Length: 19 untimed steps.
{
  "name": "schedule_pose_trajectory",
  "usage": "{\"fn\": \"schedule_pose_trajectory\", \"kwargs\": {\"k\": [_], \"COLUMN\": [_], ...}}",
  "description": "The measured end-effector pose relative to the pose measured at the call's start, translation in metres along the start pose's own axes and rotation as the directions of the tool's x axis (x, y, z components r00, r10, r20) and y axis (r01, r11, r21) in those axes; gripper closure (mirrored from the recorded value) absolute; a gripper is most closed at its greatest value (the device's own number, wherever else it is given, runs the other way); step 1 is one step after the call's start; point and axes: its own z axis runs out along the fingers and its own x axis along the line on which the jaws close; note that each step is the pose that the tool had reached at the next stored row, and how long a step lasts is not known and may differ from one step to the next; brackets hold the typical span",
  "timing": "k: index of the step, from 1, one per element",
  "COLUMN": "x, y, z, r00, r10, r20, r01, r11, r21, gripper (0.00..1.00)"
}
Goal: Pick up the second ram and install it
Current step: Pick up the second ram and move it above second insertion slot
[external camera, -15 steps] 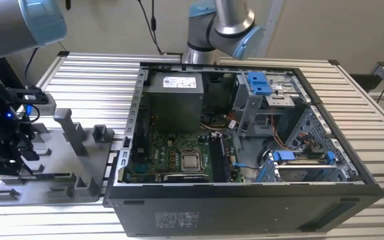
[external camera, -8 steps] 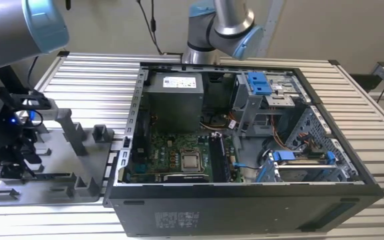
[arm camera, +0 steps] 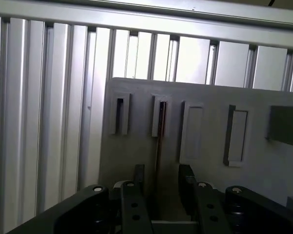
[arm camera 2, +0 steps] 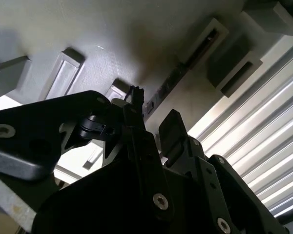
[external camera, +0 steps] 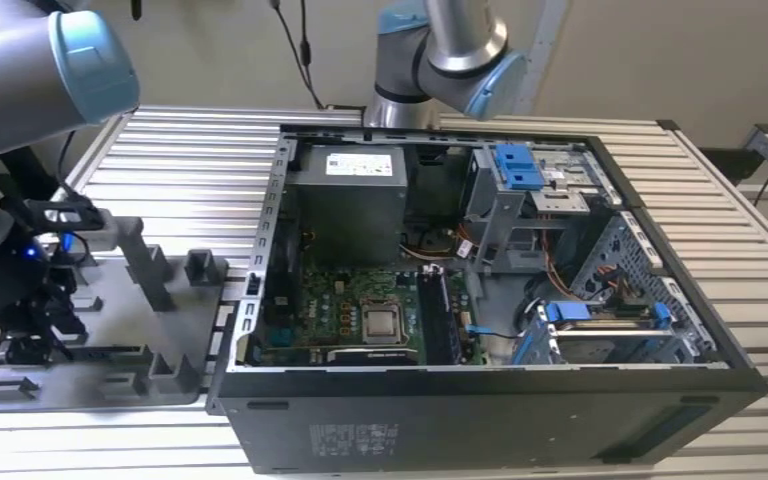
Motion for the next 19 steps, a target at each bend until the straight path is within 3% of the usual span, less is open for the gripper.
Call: {"fn": "schedule_pose_trajectory", "kwargs": {"k": [8,19], "x": [0.0003,0.0004], "y": [0.0004,0.0004], "z": [0.0101,0.0109], "r00": [1.0,1.0], "r10": [0.001,0.001], "r20": [0.0003,0.0003], "r01": [-0.001,-0.001], "r11": [1.0,1.0], "r21": [-0.005,-0.005], "gripper": [0.58,0.58]}}
